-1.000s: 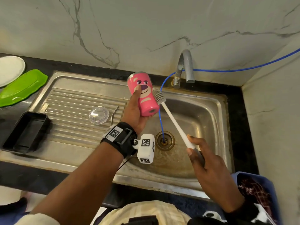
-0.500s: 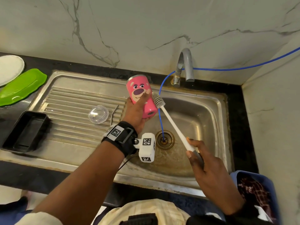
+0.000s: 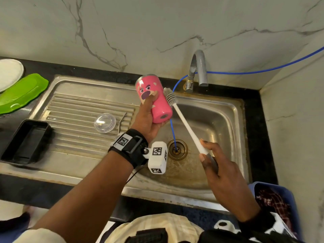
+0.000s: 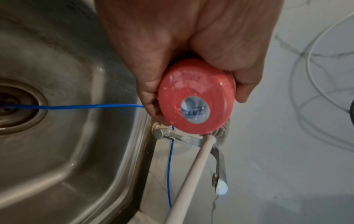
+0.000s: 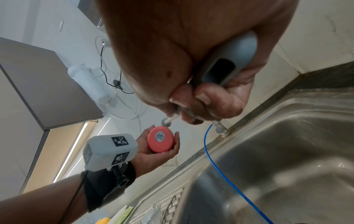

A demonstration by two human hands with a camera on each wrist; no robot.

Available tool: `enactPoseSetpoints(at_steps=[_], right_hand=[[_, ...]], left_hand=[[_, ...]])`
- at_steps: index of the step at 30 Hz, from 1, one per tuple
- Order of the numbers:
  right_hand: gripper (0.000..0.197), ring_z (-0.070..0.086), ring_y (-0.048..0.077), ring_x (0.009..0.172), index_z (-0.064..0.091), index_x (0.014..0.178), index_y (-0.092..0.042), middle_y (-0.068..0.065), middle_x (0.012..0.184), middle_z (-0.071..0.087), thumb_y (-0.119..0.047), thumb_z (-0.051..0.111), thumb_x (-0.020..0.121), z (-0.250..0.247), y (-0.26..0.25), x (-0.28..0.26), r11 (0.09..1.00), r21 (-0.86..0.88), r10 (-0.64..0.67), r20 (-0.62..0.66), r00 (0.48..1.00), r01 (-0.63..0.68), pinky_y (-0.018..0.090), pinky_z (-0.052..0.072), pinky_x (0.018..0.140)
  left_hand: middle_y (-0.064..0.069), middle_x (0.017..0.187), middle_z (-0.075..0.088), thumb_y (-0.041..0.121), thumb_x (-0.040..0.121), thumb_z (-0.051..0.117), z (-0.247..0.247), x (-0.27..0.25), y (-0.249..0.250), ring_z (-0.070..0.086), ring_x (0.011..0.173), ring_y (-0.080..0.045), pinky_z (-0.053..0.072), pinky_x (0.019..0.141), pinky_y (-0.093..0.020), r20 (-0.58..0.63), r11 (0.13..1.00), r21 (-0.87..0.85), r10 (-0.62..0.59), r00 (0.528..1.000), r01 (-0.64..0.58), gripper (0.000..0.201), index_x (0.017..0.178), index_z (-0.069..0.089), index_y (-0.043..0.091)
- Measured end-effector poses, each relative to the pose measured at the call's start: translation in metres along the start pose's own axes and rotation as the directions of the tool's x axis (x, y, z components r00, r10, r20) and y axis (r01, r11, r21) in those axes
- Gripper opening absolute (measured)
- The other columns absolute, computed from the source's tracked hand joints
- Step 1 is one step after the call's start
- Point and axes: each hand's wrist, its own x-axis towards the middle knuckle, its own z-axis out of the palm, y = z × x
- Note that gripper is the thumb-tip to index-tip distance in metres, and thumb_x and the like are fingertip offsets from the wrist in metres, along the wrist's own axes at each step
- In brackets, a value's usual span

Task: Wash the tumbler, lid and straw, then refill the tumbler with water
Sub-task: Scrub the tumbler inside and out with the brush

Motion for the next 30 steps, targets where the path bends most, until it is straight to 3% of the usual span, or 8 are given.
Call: enactPoseSetpoints(at_steps=[3,9,13,15,20,22,26,30], right_hand=[[0.03,0.041,0.008,0.044,0.046,0.132,-0.055,0.003,0.063,0.051,-0.042,0.048,0.105,0.0,-0.001,0.0,1.0,0.021,-0.015,-0.002,1.0,0.015,0.02,0.032,0.044],[0.031,0.048,0.008,0.047,0.044,0.127,-0.066,0.001,0.072,0.06,-0.049,0.048,0.101,-0.001,0.009,-0.012,1.0,0.027,0.007,0.039,0.999,-0.008,0.02,0.038,0.046],[0.031,0.043,0.007,0.045,0.048,0.133,-0.055,-0.005,0.06,0.052,-0.038,0.051,0.106,0.001,0.009,-0.005,1.0,0.024,0.016,0.011,1.0,-0.017,0.018,0.034,0.045],[0.031,0.042,0.007,0.045,0.049,0.133,-0.052,-0.007,0.057,0.049,-0.035,0.052,0.107,0.001,0.009,-0.005,0.999,0.035,0.023,0.004,1.0,-0.023,0.019,0.033,0.045],[0.031,0.048,0.007,0.05,0.045,0.13,-0.062,-0.003,0.071,0.059,-0.051,0.046,0.101,-0.001,0.015,-0.018,0.997,0.053,0.053,0.051,0.997,-0.055,0.023,0.04,0.048],[0.03,0.045,0.007,0.05,0.046,0.129,-0.061,-0.001,0.067,0.054,-0.051,0.046,0.1,0.0,0.015,-0.019,0.995,0.082,0.06,0.049,0.997,-0.064,0.021,0.038,0.048],[0.03,0.04,0.006,0.049,0.049,0.131,-0.055,0.004,0.063,0.046,-0.042,0.05,0.105,-0.002,0.016,-0.007,0.994,0.092,0.061,0.013,0.998,-0.061,0.021,0.034,0.048],[0.029,0.04,0.012,0.052,0.05,0.13,-0.057,0.008,0.064,0.047,-0.043,0.051,0.105,-0.008,0.022,0.009,0.988,0.126,0.085,0.033,0.996,-0.088,0.024,0.037,0.05]], left_hand=[[-0.007,0.1,0.075,0.036,0.09,0.074,0.006,-0.005,0.004,0.072,0.093,-0.023,0.061,0.083,-0.043,0.015,1.0,-0.016,0.015,1.0,-0.014,0.062,0.141,0.05,0.011],[-0.015,0.11,0.067,0.042,0.089,0.076,-0.001,-0.004,0.02,0.068,0.098,-0.029,0.058,0.091,-0.046,-0.084,0.997,-0.055,0.041,0.996,-0.046,0.075,0.149,0.046,0.009],[-0.01,0.102,0.074,0.041,0.099,0.063,0.002,-0.009,0.009,0.073,0.09,-0.022,0.061,0.073,-0.037,-0.025,1.0,0.012,0.026,0.999,-0.026,0.059,0.147,0.048,0.009],[-0.009,0.101,0.076,0.041,0.102,0.06,0.006,-0.011,0.008,0.074,0.089,-0.021,0.061,0.073,-0.036,-0.007,0.999,0.031,0.026,1.0,-0.025,0.054,0.145,0.049,0.011],[-0.015,0.115,0.072,0.048,0.1,0.062,0.009,-0.009,0.015,0.072,0.104,-0.027,0.061,0.086,-0.041,-0.075,0.998,0.027,0.059,0.995,-0.057,0.06,0.147,0.049,0.013],[-0.016,0.118,0.072,0.051,0.099,0.064,0.007,-0.01,0.013,0.072,0.105,-0.027,0.061,0.082,-0.039,-0.102,0.998,0.05,0.042,0.994,-0.038,0.064,0.148,0.049,0.013],[-0.013,0.117,0.075,0.05,0.099,0.061,0.01,-0.013,0.008,0.074,0.1,-0.023,0.061,0.071,-0.033,-0.039,0.997,0.076,-0.022,0.999,0.025,0.061,0.146,0.051,0.013],[-0.019,0.131,0.071,0.047,0.095,0.07,0.008,-0.009,0.009,0.071,0.118,-0.031,0.063,0.079,-0.04,-0.034,0.999,0.038,-0.023,0.999,0.024,0.068,0.149,0.048,0.012]])
